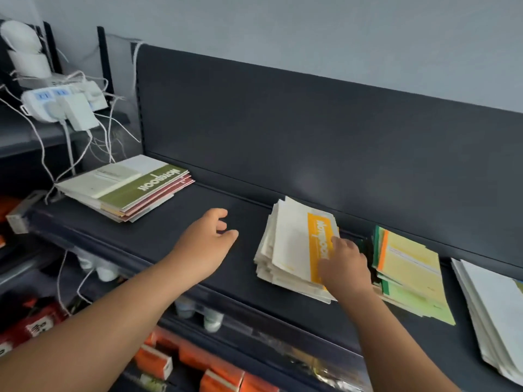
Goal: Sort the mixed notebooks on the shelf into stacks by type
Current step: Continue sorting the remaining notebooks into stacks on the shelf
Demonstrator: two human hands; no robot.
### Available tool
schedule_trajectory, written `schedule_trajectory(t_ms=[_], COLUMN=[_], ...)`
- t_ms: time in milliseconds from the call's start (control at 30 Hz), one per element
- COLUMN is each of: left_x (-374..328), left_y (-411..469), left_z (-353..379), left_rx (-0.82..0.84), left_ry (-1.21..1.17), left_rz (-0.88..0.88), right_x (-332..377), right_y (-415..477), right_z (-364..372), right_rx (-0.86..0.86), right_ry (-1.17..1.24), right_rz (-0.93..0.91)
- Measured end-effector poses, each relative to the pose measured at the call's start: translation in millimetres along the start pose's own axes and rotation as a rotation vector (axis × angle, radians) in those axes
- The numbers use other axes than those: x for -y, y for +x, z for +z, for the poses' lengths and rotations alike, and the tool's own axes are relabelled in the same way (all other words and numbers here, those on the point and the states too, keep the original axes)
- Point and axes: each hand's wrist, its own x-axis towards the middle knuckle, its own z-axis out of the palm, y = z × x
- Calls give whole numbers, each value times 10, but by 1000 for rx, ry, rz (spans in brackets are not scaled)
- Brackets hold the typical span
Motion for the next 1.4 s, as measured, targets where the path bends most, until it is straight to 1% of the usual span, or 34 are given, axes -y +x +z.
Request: schedule_trajectory(t_ms=[100, 200, 300, 400, 500, 600, 700, 900, 1000, 1200, 1300, 1400], left_x=[219, 383, 535, 711, 877, 1022, 1154, 1393, 1487, 1634, 1736, 1881], left_y=[50, 80, 119, 173, 239, 338, 450, 690, 861, 1358, 1664, 1952], left_z=[-258, -548, -832, -1092, -1334, -1557, -1746, -2065, -2162, -2274, -2371, -2466], left_rx=[31, 40, 19, -26, -69, -127, -198, -259, -296, -219, -166, -70], left_ry=[193, 402, 529, 605, 640, 642, 665, 744, 748, 765, 765, 765], left_rz=[85, 181, 267, 295, 283, 232, 181, 77, 30, 11, 30, 20], right_x=[211, 485, 886, 1335, 1735, 2038, 2295, 2776, 2930, 3140, 3255, 3353], right_y=[-99, -197, -317, -413, -421, -324, -142, 153, 275, 465, 543, 573], right_z=[8, 54, 165, 291, 431, 604, 792, 1173, 1311, 1556, 1642, 1708], right_rx=[-35, -111, -130, -133, -82, -21, 46, 201, 225, 240, 215, 211], right_ry=[-128, -176, -119, -57, -48, -22, 19, 132, 155, 166, 176, 170], right_rz=[32, 10, -92, -246, -368, -432, -469, -528, -559, -561, -510, -444])
